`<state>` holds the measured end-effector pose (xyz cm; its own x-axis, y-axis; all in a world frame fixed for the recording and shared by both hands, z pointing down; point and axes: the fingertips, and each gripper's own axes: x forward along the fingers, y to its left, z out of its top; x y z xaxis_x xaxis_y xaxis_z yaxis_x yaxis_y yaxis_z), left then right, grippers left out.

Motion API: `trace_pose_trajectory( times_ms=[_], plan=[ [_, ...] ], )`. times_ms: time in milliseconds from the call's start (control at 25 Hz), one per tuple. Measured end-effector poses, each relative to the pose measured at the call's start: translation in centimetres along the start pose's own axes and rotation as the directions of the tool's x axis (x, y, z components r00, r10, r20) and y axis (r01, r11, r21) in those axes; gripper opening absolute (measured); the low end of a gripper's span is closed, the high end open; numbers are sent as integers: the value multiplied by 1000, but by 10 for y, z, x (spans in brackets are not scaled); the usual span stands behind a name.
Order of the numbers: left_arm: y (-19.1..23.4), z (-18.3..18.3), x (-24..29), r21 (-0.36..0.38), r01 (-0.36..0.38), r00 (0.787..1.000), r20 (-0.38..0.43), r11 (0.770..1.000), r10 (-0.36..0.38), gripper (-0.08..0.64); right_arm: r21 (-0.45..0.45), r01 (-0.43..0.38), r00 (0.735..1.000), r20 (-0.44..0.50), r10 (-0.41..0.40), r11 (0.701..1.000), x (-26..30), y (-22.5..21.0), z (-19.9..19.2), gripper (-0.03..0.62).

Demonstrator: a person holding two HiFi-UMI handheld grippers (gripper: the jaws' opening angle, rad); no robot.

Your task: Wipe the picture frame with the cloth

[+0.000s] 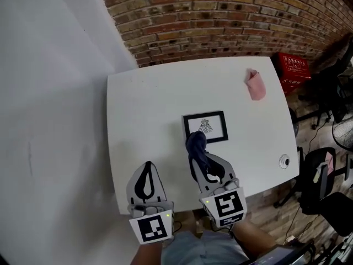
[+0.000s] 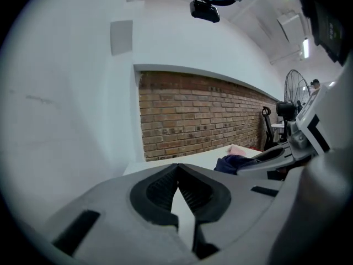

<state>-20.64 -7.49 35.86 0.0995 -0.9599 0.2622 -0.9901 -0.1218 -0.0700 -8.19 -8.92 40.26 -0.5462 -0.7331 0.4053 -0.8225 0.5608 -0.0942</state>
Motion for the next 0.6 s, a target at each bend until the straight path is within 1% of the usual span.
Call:
trace_pose_trajectory(
  times_ms=[240, 400, 480, 600],
  plan=[
    [1, -38, 31, -24, 30, 997, -70, 999, -32, 8, 40, -16, 998, -68, 19, 999, 34, -4, -32, 80],
    [-4, -50, 50, -40, 54, 993, -107, 998, -58, 9, 77, -29, 992, -120, 38, 997, 44, -6, -43, 80],
    [-4, -52, 60, -46, 62, 991, -113, 997, -67, 8, 84, -43, 989, -136, 54, 996, 50, -5, -45, 80],
    [1, -54, 73, -37, 72, 992, -103, 997, -75, 9, 86, -56, 985, -157, 69, 995, 59, -3, -49, 80]
  ],
)
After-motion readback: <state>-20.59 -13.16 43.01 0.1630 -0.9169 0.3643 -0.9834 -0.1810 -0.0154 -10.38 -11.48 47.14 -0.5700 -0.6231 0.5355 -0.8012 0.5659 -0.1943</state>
